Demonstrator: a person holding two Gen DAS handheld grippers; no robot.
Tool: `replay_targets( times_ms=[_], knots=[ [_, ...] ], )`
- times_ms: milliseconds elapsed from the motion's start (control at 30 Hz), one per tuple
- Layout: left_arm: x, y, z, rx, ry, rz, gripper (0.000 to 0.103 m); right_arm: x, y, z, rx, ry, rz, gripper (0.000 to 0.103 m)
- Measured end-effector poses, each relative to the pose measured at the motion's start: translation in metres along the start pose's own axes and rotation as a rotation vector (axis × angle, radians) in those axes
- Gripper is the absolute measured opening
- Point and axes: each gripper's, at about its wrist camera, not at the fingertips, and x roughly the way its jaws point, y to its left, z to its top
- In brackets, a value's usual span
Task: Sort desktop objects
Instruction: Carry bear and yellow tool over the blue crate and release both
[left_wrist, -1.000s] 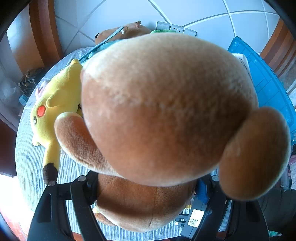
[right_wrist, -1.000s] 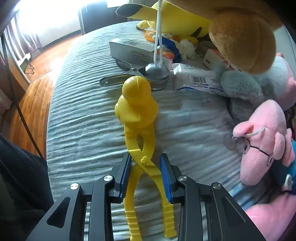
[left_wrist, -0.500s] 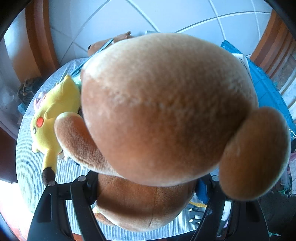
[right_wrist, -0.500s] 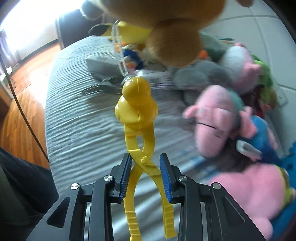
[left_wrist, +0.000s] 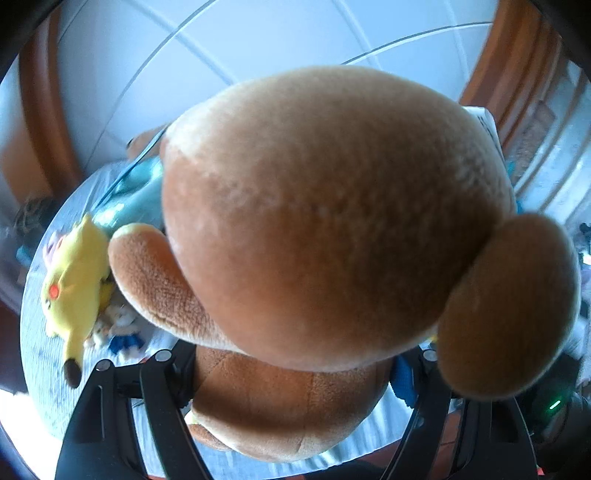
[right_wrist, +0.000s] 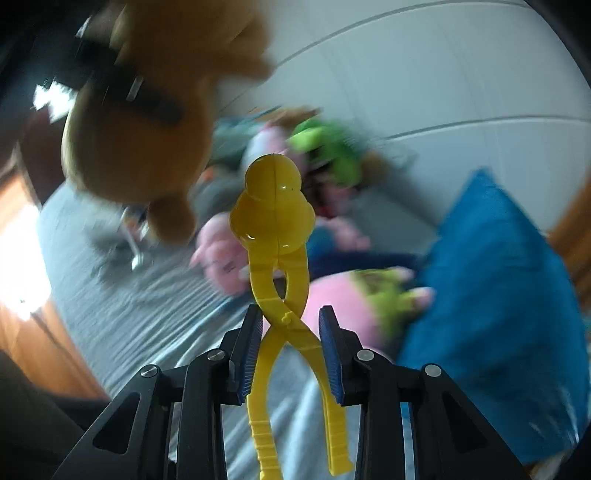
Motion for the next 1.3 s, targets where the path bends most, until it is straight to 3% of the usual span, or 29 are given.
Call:
replay_targets(
  times_ms=[167, 433, 767, 1033, 1167, 1233, 1300],
  knots=[
    [-0.012, -0.053, 0.026, 0.057, -0.049, -0.074, 0.079, -0.073, -0.080, 0.012, 0.169, -0.099, -0.134, 0.030],
    [-0.004, -0.139, 0.064, 0.159, -0.084, -0.186, 0.079, -0.128, -0.185, -0.004, 0.380, -0.106, -0.315, 0.030],
    [0.040, -0.239, 0.091, 0.277, -0.096, -0.256, 0.079, -0.126, -0.257, -0.030, 0.503, -0.063, -0.417, 0.030],
    [0.065, -0.266, 0.094, 0.294, -0.098, -0.245, 0.079, -0.112, -0.289, -0.034, 0.547, -0.030, -0.454, 0.030],
    [0.068, -0.255, 0.090, 0.297, -0.094, -0.233, 0.079, -0.106, -0.308, -0.038, 0.564, -0.023, -0.471, 0.030],
    [0.082, -0.290, 0.083, 0.297, -0.092, -0.226, 0.079, -0.103, -0.315, -0.040, 0.568, -0.017, -0.476, 0.030],
    [0.086, -0.299, 0.088, 0.299, -0.091, -0.219, 0.079, -0.100, -0.322, -0.040, 0.571, -0.011, -0.480, 0.030]
  ],
)
